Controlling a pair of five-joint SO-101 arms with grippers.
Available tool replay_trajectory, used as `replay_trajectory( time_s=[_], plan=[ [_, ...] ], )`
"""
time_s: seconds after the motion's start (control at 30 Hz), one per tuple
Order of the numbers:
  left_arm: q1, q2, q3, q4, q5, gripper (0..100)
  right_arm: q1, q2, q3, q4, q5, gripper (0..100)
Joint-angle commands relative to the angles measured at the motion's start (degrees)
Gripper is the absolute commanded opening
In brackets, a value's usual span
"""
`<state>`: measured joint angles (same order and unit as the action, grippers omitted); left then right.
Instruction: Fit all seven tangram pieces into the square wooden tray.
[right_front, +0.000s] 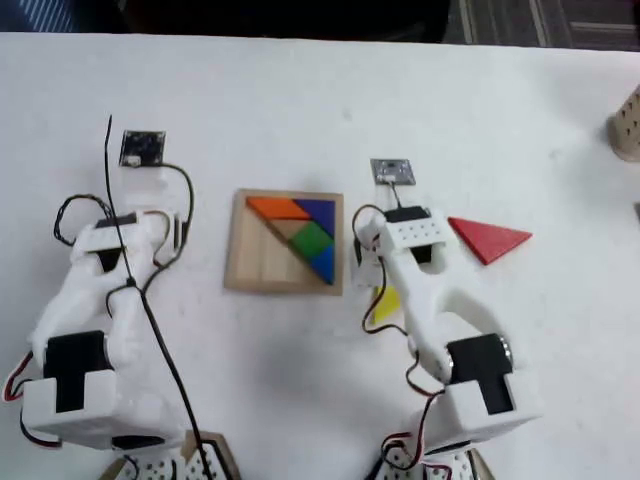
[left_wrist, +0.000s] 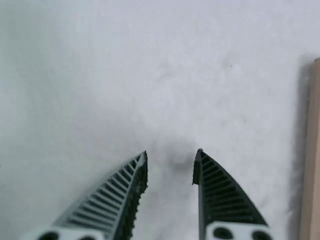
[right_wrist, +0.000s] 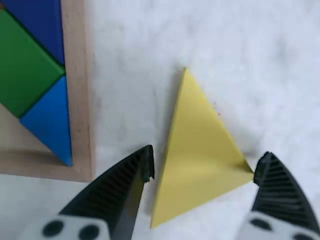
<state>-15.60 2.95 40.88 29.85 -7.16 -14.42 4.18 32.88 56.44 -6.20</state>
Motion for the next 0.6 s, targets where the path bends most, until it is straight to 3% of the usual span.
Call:
replay_trajectory(
  time_s=[0.0,0.4,0.57],
  plan=[
    [-1.10,-0.22,-3.16,0.44,0.97,17,0.84,0.75,-3.87,2.15,-0.53,30.6],
    [-1.80,-0.22,-3.34,0.44,0.97,17,1.36,2.77,-5.45,4.53,-0.53,30.3],
    [-1.80,-0.22,-3.34,0.44,0.97,17,1.63,2.86,-5.45,4.53,-1.41,20.0]
  ],
)
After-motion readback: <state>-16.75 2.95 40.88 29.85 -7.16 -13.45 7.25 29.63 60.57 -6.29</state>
